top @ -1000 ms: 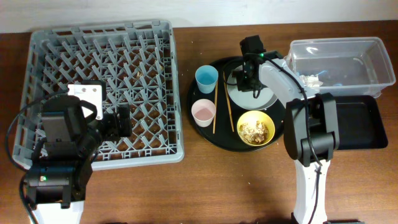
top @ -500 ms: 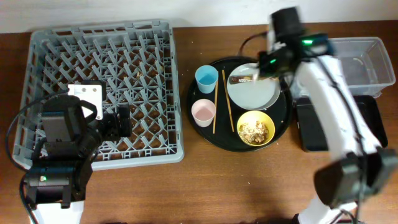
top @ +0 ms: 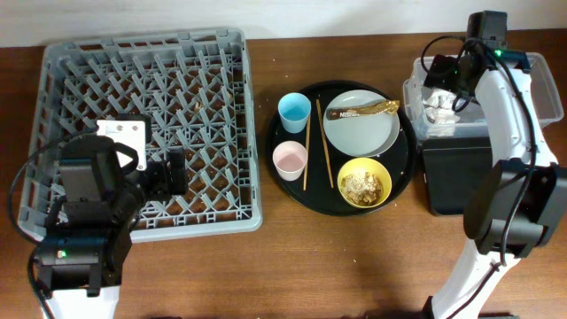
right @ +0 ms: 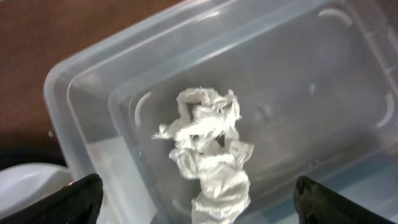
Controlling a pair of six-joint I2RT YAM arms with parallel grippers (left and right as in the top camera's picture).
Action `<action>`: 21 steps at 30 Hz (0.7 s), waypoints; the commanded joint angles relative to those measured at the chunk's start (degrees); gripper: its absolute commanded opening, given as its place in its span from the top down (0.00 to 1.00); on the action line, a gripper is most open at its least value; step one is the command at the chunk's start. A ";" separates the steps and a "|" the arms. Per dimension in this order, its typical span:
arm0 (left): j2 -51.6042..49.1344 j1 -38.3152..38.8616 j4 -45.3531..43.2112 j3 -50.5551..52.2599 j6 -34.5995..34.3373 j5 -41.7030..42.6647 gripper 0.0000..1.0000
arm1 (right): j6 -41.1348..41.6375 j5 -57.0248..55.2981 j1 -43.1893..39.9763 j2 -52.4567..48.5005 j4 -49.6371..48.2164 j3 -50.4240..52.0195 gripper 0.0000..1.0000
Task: Sort waste into correct bins and load items into the dishwasher rack
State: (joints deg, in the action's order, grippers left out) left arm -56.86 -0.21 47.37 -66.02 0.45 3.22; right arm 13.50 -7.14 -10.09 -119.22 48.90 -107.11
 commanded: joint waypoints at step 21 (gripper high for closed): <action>0.07 -0.35 -0.11 -0.79 0.90 0.44 0.00 | 30.53 -3.89 18.45 -5.70 7.13 -7.43 0.13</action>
State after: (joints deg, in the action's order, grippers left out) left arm -56.86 -0.21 47.37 -66.02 0.45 3.25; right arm 40.40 -7.75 7.18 -121.14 56.58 -114.96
